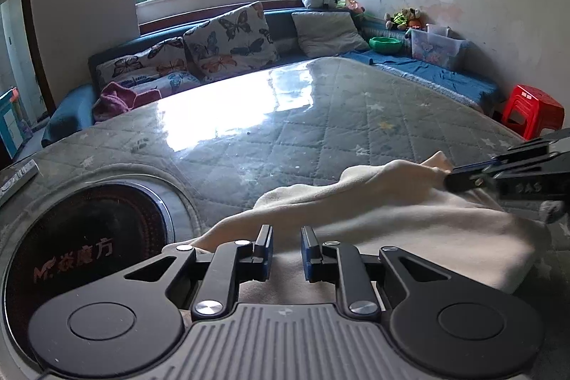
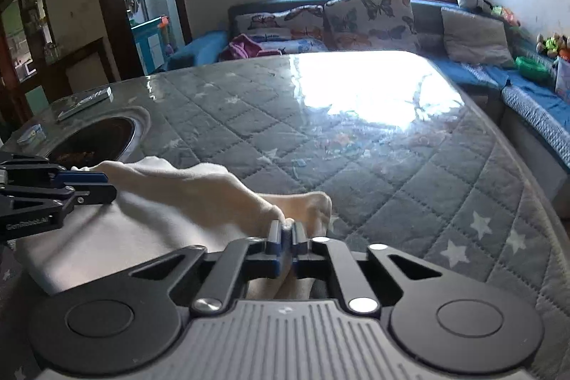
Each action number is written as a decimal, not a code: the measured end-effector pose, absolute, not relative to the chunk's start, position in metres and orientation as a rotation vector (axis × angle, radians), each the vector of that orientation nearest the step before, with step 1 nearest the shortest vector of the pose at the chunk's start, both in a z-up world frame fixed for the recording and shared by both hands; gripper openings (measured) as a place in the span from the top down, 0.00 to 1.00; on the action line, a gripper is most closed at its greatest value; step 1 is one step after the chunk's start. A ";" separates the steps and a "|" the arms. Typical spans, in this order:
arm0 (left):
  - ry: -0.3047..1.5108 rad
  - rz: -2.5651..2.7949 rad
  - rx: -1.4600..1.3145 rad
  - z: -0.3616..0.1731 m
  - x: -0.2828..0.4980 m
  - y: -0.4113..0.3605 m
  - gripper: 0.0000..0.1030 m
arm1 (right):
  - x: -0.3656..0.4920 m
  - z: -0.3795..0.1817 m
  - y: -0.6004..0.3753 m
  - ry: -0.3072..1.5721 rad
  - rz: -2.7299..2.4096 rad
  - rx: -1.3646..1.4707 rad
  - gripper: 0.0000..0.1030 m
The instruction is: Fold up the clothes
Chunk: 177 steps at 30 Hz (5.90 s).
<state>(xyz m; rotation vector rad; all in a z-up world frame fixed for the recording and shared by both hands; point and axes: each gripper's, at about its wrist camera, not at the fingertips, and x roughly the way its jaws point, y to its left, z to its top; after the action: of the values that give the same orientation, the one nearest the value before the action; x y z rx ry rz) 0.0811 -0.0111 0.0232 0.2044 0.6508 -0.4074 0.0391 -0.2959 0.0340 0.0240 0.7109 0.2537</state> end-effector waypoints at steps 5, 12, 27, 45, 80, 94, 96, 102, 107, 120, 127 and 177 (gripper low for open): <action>0.682 -0.383 0.180 0.013 0.090 -0.005 0.80 | 0.043 0.032 -0.296 0.697 0.213 -0.006 0.97; 0.664 -0.395 0.153 0.023 0.088 0.000 0.80 | 0.048 0.038 -0.296 0.691 0.207 -0.012 0.92; 0.699 -0.397 0.103 0.019 0.121 -0.002 0.80 | 0.095 0.036 -0.232 0.747 0.377 -0.050 0.93; 0.686 -0.371 0.139 0.016 0.118 -0.009 0.80 | 0.006 0.053 -0.243 0.672 0.434 -0.121 0.92; 0.627 -0.536 0.122 0.024 0.029 -0.025 0.77 | -0.006 0.042 -0.312 0.713 0.293 0.081 0.92; 0.653 -0.396 0.012 0.023 0.031 0.021 0.70 | 0.018 0.025 -0.299 0.745 0.291 0.076 0.91; 0.665 -0.385 -0.011 0.018 0.033 0.031 0.72 | 0.018 0.025 -0.298 0.744 0.288 0.067 0.91; 0.641 -0.374 -0.028 0.023 0.030 0.040 0.72 | 0.018 0.026 -0.294 0.742 0.284 0.025 0.90; 0.641 -0.343 -0.021 0.026 0.043 0.043 0.72 | 0.019 0.032 -0.290 0.735 0.273 0.002 0.90; 0.674 -0.308 0.023 0.028 0.089 0.039 0.73 | 0.057 0.050 -0.257 0.688 0.331 -0.077 0.90; 0.700 -0.271 0.027 0.016 0.104 0.044 0.71 | 0.084 0.028 -0.247 0.747 0.317 -0.087 0.91; 0.620 -0.439 0.065 0.028 0.002 -0.001 0.69 | -0.038 0.046 -0.188 0.606 0.568 -0.256 0.87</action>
<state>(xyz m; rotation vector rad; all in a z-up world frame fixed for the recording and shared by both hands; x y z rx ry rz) 0.0023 -0.0009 0.0281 0.0649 0.6205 -0.4385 -0.0376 -0.1885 0.0462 -0.2558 0.6061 0.5679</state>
